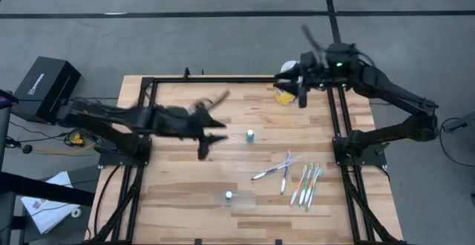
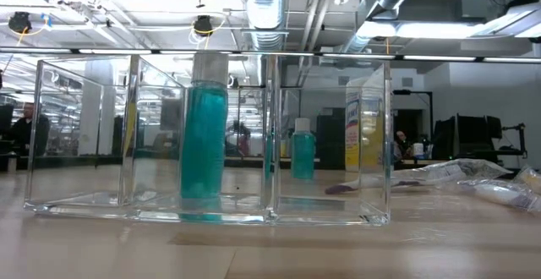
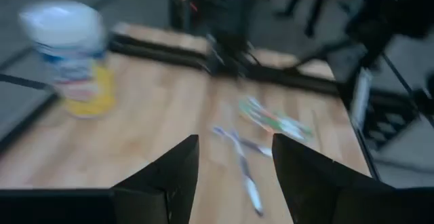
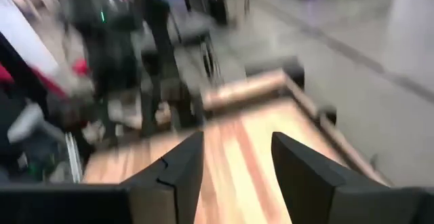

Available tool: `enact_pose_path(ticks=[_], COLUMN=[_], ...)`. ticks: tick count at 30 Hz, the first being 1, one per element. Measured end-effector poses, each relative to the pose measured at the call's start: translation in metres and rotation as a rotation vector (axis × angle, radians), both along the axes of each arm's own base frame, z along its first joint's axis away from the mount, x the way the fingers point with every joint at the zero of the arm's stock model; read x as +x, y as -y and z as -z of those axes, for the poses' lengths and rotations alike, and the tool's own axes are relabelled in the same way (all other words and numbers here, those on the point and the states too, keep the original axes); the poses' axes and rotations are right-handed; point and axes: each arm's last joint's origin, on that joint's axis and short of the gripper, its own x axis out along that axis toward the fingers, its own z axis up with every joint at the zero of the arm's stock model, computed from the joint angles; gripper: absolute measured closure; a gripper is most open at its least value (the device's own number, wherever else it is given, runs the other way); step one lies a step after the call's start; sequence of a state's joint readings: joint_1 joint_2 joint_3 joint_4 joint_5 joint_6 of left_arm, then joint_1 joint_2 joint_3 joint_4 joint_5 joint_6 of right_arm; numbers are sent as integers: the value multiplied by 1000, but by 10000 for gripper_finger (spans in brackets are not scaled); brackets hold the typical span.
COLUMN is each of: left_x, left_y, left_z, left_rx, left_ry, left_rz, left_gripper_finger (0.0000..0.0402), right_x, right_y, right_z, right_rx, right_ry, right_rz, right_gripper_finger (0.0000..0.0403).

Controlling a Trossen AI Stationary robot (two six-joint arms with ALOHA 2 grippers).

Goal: Pick & Place toothbrushing station
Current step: Put the mouthwash into the transparent organizer

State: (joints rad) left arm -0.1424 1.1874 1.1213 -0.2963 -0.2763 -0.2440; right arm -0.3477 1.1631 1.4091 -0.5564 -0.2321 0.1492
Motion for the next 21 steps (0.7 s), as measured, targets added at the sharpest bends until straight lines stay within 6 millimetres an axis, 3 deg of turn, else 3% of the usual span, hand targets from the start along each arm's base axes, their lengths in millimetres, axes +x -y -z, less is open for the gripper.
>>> enact_pose_path(ticks=[5,9,16,21], left_x=[-29,-39,-31,-19], left_y=[-27,-38,-40,-40], left_z=[-17,-23,-15,2], left_rx=[16,-11,-63,-87], left_ry=[36,65,36,-69], left_rz=[-157,-229,-273,-298], left_gripper_finger=[220,220,220,220], right_x=[23,50,94,106], right_y=[-6,-6,-1,1], right_z=[44,82,129,147], right_rx=[69,76,87,107], right_ry=[-320,-498,-606,-646], right_rz=[-52,-101,-229,-278], right_gripper_finger=[242,235,225,226])
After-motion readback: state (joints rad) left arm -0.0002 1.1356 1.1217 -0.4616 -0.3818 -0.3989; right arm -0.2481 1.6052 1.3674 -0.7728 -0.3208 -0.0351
